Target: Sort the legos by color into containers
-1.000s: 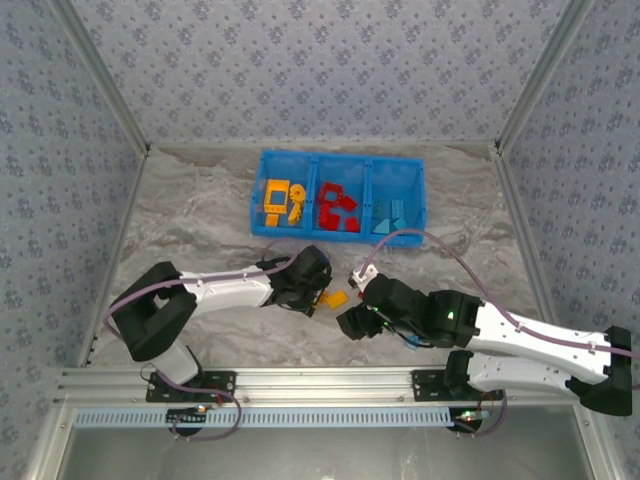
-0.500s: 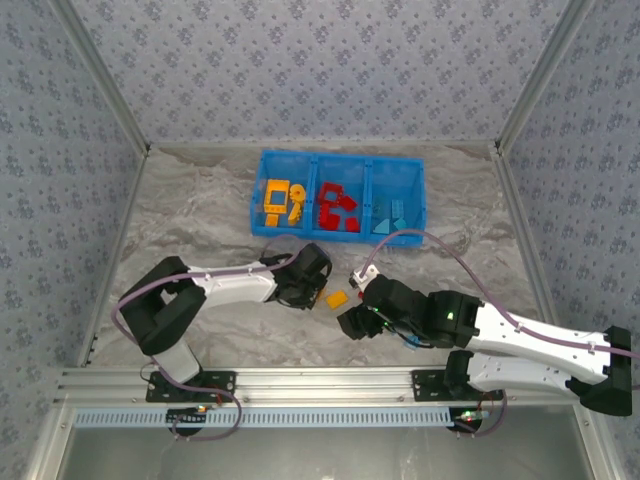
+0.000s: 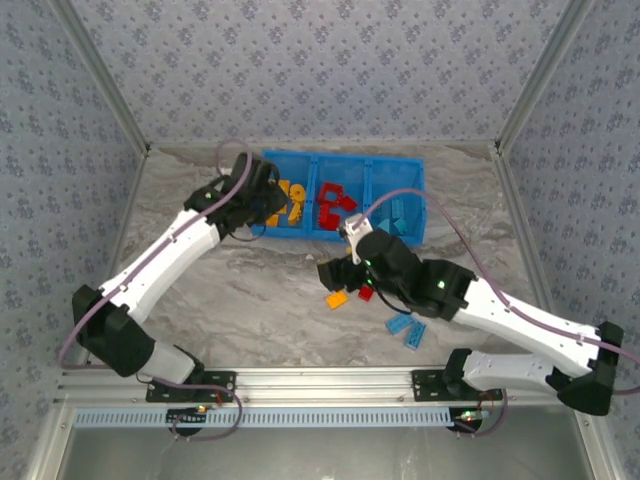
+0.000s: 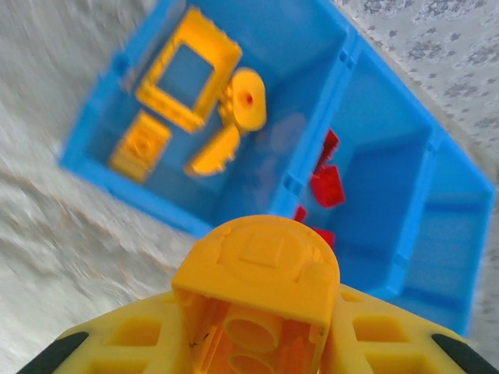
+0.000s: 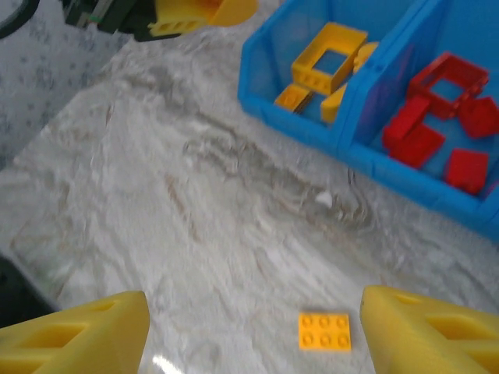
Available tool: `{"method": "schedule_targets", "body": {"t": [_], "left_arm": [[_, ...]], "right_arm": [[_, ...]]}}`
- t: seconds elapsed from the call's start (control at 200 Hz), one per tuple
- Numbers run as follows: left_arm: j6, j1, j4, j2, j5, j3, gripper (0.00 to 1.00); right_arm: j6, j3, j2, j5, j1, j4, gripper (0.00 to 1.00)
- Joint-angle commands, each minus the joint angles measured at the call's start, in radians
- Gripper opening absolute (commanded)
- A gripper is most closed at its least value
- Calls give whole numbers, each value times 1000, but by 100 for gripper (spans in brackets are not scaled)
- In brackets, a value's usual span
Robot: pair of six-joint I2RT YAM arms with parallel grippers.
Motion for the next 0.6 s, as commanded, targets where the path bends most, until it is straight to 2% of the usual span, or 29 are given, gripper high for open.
{"method": "schedule_targets", "body": {"t": [0.0, 0.11, 0.26, 0.595], "left_arm": [[330, 36, -175, 116, 24, 87, 28], [431, 56, -219, 241, 10, 179, 27], [490, 69, -259, 403, -46, 270, 25], [515, 69, -278, 597, -79, 394, 26]], "right_arm": [[-17, 97, 96, 56, -12, 45, 75], [12, 138, 177, 51, -26, 101, 75], [39, 142, 234, 57, -31, 141, 74], [73, 36, 197, 32, -40, 164, 74]]}}
